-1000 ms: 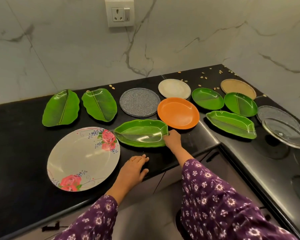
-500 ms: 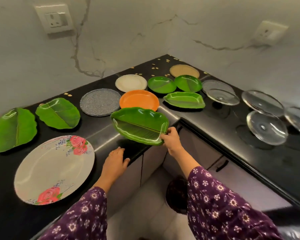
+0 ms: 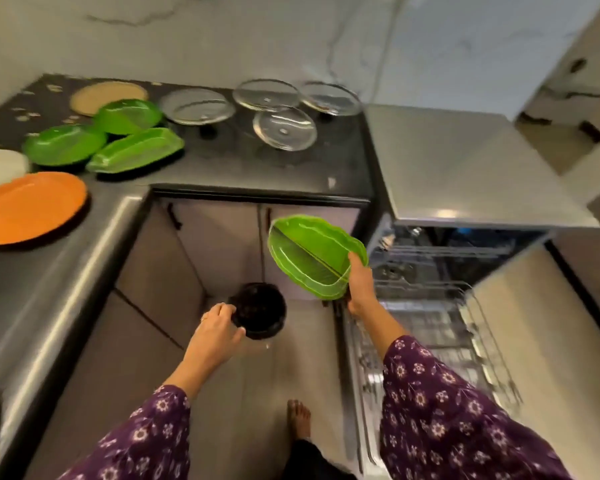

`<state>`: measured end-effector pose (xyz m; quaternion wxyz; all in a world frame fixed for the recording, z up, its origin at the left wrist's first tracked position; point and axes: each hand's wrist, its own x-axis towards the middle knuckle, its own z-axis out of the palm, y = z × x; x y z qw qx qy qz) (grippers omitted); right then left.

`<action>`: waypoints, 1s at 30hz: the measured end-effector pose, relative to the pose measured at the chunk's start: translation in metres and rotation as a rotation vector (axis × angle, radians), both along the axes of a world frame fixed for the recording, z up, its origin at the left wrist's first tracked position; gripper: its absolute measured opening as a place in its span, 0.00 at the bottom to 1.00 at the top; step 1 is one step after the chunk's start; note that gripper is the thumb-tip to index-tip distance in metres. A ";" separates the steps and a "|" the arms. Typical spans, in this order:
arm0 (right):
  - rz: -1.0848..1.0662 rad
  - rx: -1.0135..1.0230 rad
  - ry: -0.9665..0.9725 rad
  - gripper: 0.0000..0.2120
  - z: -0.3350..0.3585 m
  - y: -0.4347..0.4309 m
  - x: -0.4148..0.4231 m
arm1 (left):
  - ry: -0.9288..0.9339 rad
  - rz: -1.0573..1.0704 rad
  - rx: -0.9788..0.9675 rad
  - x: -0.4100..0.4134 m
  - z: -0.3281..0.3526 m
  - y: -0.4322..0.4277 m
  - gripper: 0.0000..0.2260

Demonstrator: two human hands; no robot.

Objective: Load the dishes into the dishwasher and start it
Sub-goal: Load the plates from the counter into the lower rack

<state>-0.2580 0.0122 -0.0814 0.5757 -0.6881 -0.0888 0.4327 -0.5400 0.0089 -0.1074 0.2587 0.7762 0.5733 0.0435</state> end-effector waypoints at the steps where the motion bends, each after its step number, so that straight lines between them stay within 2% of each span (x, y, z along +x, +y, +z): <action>1: -0.032 -0.082 -0.120 0.19 -0.006 -0.020 0.022 | 0.008 -0.060 -0.018 0.019 -0.003 -0.003 0.22; 4: -0.076 -0.241 -0.338 0.19 -0.026 -0.077 0.080 | 0.019 -0.218 -0.051 0.075 -0.009 -0.006 0.23; 8: -0.033 -0.302 -0.437 0.08 -0.044 -0.129 0.135 | 0.038 -0.382 -0.047 0.148 -0.018 -0.005 0.21; 14: -0.017 -0.451 -0.450 0.14 -0.093 -0.151 0.199 | 0.088 -0.538 -0.072 0.251 -0.048 0.005 0.22; 17: 0.063 -0.508 -0.494 0.15 -0.129 -0.143 0.229 | 0.026 -0.548 -0.053 0.304 -0.064 0.017 0.23; 24: 0.182 -0.569 -0.532 0.18 -0.217 -0.113 0.264 | -0.158 -0.585 0.325 0.423 -0.068 0.069 0.29; 30: 0.209 -0.574 -0.473 0.17 -0.296 -0.087 0.268 | -0.087 -0.680 0.861 0.485 -0.074 0.098 0.27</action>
